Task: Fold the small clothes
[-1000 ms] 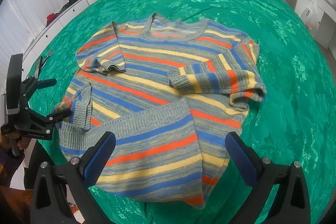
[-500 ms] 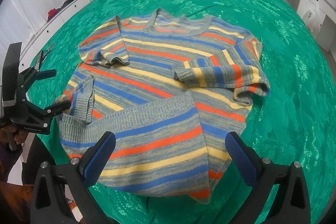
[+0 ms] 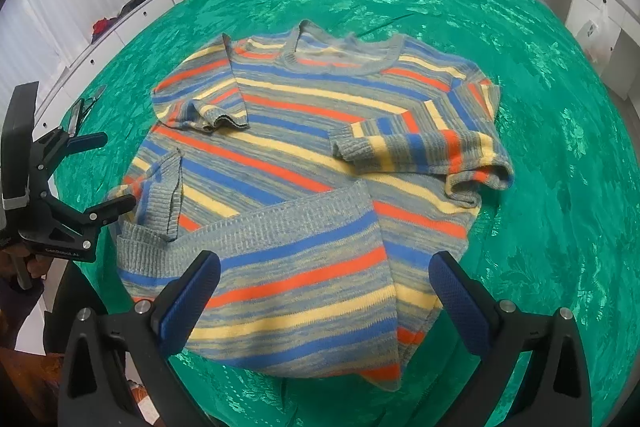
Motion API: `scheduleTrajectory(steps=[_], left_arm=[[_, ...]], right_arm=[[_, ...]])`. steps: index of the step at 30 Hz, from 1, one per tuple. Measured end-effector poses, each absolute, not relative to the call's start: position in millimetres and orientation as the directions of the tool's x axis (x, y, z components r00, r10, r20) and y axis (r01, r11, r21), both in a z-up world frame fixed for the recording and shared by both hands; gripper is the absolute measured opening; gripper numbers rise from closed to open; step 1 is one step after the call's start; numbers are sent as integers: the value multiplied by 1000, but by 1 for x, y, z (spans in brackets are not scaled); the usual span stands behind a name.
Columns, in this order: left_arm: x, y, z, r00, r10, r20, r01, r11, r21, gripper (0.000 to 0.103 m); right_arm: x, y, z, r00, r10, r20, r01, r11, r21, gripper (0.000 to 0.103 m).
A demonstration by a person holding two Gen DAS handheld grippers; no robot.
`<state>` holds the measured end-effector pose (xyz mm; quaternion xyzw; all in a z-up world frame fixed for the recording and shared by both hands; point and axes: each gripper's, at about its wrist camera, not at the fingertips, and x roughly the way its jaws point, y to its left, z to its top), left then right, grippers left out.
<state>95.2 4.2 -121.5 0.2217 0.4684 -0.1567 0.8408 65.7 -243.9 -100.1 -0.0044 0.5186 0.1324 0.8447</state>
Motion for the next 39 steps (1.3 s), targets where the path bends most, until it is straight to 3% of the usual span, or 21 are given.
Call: scheduleTrajectory(steps=[7,10,11,13,14,15,16,17,18,19,22,26,30,37,38,39], left_arm=[[97,3,-127,502,-64,-863,479,851,216,103],[111,9,-151,392,-102,-914,502,857,119,101],[115,13,-160,353,-116,-928,494,866,79,97],[116,18,-166,306,-176,-935,497,868,-1,81],[114,19,-164,302,-207,-931,505,863,-28,71],[111,19,-161,309,-220,-925,516,856,-31,62],[107,17,-158,318,-234,-919,537,843,-29,37],[102,17,-152,330,-244,-912,559,829,-20,17],[99,18,-150,334,-252,-908,566,824,-20,13],[95,21,-143,341,-278,-898,580,814,-32,11],[70,45,-112,363,-380,-851,637,768,-71,6],[22,78,-95,311,-443,-841,708,698,-106,6],[-8,103,-117,239,-375,-896,704,702,-106,6],[-48,121,-156,110,-269,-957,715,690,-112,9],[-44,124,-155,120,-259,-958,706,701,-101,17],[-35,128,-152,134,-257,-957,686,721,-97,24]], right_arm=[[69,-241,-105,420,215,-882,-236,964,123,103],[85,-245,-122,380,209,-901,-218,967,133,103],[90,-247,-129,363,205,-909,-206,969,136,103],[99,-248,-144,320,213,-923,-202,967,153,89],[101,-246,-152,287,227,-931,-218,961,167,68],[101,-244,-156,270,233,-934,-232,957,172,53],[98,-242,-156,272,238,-932,-247,954,171,46],[95,-241,-151,284,244,-927,-258,951,172,23],[90,-242,-144,302,244,-922,-259,951,167,12],[85,-244,-138,318,254,-913,-261,950,173,9],[53,-252,-103,353,355,-865,-328,913,241,7],[-23,-256,-69,350,391,-851,-467,860,204,7],[-87,-264,-86,301,339,-891,-519,843,144,7],[-123,-290,-150,170,231,-958,-414,899,143,8],[-124,-293,-152,159,226,-961,-402,904,146,14],[-123,-297,-151,154,218,-964,-392,909,143,28]])
